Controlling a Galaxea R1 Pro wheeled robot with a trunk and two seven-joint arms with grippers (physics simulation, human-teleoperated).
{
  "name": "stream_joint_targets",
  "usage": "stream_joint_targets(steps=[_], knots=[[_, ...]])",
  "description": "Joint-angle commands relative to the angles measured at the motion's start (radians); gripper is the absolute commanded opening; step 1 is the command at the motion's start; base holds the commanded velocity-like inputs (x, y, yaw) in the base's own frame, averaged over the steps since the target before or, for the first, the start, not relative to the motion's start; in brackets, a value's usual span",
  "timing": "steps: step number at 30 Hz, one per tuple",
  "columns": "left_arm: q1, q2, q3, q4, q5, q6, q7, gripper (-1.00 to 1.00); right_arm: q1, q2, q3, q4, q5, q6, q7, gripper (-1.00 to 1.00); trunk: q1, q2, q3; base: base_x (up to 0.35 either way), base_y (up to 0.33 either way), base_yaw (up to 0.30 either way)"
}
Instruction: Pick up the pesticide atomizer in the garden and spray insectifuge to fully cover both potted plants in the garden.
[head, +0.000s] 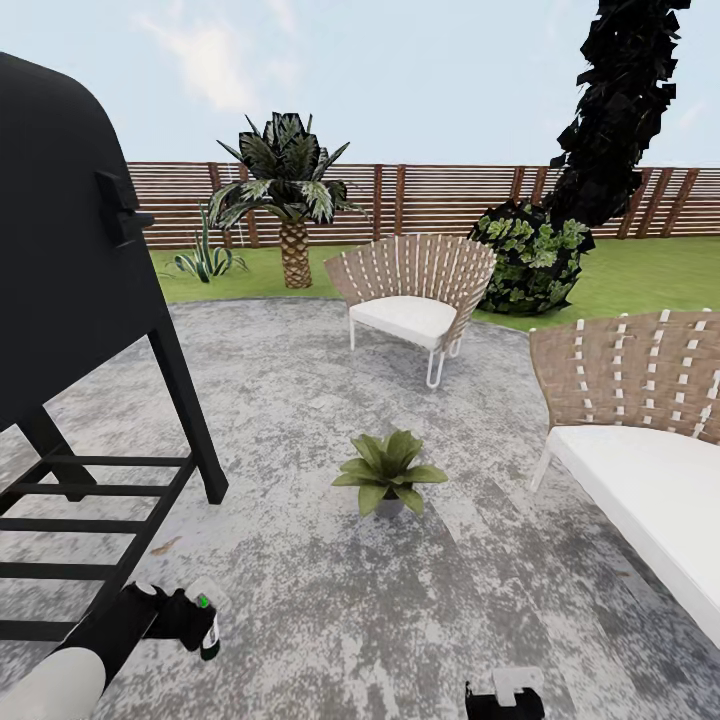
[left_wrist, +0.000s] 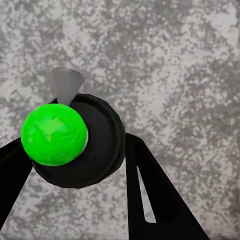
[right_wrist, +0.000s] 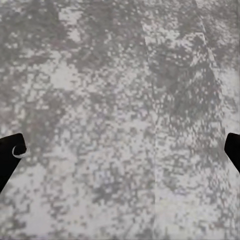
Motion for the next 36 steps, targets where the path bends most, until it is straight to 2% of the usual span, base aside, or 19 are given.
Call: stream_joint_targets(steps=[1,2,4,5,6,9,11,12,14,15,17,19,20,23,24,28,36], knots=[[0.0,-0.001,0.008,-0.003,-0.003,0.01,-0.009,-1.0,-0.001,0.0,0.007,0.0,0.007,0.0,-0.01,1.0,0.0,0.0,-0.001,0.0,0.0,0.0],[0.0,-0.004,0.007,-0.005,-0.003,0.012,-0.009,-1.0,-0.001,0.0,0.007,0.0,0.007,-0.001,-0.01,1.0,0.0,0.0,-0.001,0.0,0.0,0.0],[-0.008,-0.031,0.004,-0.004,-0.004,0.031,-0.008,-1.0,-0.001,-0.002,0.007,0.002,0.009,-0.001,-0.01,1.0,0.0,0.0,-0.001,0.0,0.0,0.0],[-0.01,-0.042,0.001,-0.005,-0.008,0.071,-0.009,-1.0,0.0,-0.004,0.007,0.005,0.009,-0.001,-0.011,1.0,0.0,0.0,-0.001,0.0,0.0,0.0],[-0.019,-0.051,-0.007,-0.006,-0.012,0.228,-0.017,-1.0,0.003,-0.005,0.007,0.008,0.01,-0.002,-0.011,1.0,0.0,0.0,-0.001,0.0,0.0,0.0],[-0.056,-0.086,-0.017,-0.002,-0.013,0.274,-0.02,-1.0,0.003,-0.007,0.007,0.008,0.01,-0.002,-0.012,1.0,0.0,0.0,-0.001,0.0,0.0,0.0],[-0.09,-0.098,-0.019,0.003,-0.014,0.313,-0.025,-1.0,0.004,-0.009,0.007,0.012,0.01,-0.001,-0.012,1.0,0.0,0.0,-0.001,0.0,0.0,0.0],[-0.102,-0.101,-0.02,0.001,-0.014,0.343,-0.027,-1.0,0.004,-0.009,0.007,0.017,0.01,-0.001,-0.012,1.0,0.0,0.0,-0.001,0.0,0.0,0.0],[-0.148,-0.101,-0.023,-0.002,-0.014,0.446,-0.045,-1.0,0.005,-0.009,0.007,0.025,0.009,-0.002,-0.013,1.0,0.0,0.0,-0.001,0.0,0.0,0.0],[-0.174,-0.097,-0.025,-0.002,-0.014,0.504,-0.074,-1.0,0.005,-0.009,0.007,0.026,0.009,-0.002,-0.013,1.0,0.0,0.0,-0.001,0.0,0.0,0.0],[-0.211,-0.092,-0.036,-0.003,-0.023,0.577,-0.164,-1.0,0.005,-0.008,0.006,0.027,0.007,-0.002,-0.013,1.0,0.0,0.0,-0.001,0.0,0.0,0.0],[-0.233,-0.091,-0.091,-0.003,-0.069,0.624,-0.243,-1.0,0.005,-0.008,0.004,0.027,0.005,-0.002,-0.015,1.0,0.0,0.0,-0.001,0.0,0.0,0.0],[-0.251,-0.094,-0.157,-0.007,-0.144,0.665,-0.423,-1.0,0.005,-0.009,0.003,0.027,0.004,-0.002,-0.018,1.0,0.0,0.0,-0.001,0.0,0.0,0.0],[-0.253,-0.103,-0.195,-0.008,-0.195,0.667,-0.453,-1.0,0.005,-0.009,0.002,0.027,0.004,-0.002,-0.019,1.0,0.0,0.0,-0.001,0.003,0.0,0.0],[-0.255,-0.105,-0.224,-0.022,-0.222,0.671,-0.462,-1.0,0.005,-0.013,0.003,0.029,0.005,-0.003,-0.019,1.0,0.0,0.0,-0.001,0.3,0.0,0.0],[-0.254,-0.106,-0.226,-0.062,-0.224,0.673,-0.464,-1.0,0.006,-0.031,0.003,0.033,0.006,-0.003,-0.019,1.0,0.0,0.0,-0.001,0.326,0.0,0.0],[-0.255,-0.107,-0.227,-0.068,-0.222,0.674,-0.465,-1.0,0.007,-0.035,0.003,0.047,0.006,-0.002,-0.019,1.0,0.0,0.0,-0.001,0.336,0.0,0.0]])
